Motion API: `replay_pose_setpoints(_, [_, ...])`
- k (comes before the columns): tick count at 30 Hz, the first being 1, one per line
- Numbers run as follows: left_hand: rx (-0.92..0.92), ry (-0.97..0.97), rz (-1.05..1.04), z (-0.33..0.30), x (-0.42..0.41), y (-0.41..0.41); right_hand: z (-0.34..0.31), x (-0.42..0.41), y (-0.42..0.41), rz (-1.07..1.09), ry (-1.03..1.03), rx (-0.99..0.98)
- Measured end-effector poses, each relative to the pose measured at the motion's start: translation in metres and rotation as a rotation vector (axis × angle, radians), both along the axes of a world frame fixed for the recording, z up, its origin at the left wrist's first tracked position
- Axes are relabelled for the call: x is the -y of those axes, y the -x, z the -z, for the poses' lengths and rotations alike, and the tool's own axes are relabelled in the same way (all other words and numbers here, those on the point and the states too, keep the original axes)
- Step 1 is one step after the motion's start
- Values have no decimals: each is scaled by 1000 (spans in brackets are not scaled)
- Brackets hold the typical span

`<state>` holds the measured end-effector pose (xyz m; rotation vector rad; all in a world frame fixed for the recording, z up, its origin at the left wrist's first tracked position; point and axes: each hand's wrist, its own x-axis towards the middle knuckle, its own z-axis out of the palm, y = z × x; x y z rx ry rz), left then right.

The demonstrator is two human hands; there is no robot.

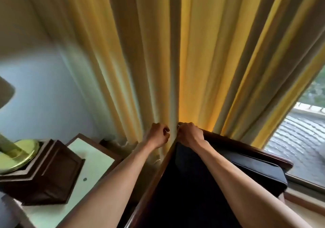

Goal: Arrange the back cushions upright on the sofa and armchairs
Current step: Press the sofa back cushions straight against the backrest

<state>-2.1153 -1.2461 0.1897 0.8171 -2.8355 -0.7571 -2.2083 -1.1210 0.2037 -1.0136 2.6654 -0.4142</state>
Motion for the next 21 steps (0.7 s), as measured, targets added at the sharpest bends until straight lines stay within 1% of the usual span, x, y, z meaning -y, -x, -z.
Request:
replay_pose_setpoints(2, [-49,27,-110,-32,37,-58,-29,42,-43,-92,30,-34])
replay_pose_setpoints(5, [-91,63,-280,-76,86,-170,-65,99,-126,-247,103,-62])
replay_pose_setpoints(9, [-119,164,-511,-130,125,-347,-113,160,-270,-454,187,-101])
replay_pose_setpoints(12, [-82,215,-647,-164,136,-476,-141,198,-384,-587,243,-101])
replay_pose_setpoints(15, [-83,251,-773,-188,137,-600,-159,232,-495,-697,286,-64])
replay_pose_setpoints(18, [-76,262,-899,-198,129,-718,-171,257,-602,-846,296,-54])
replay_pose_setpoints(21, [-70,240,-1049,-191,119,-823,-171,276,-703,-990,260,-35])
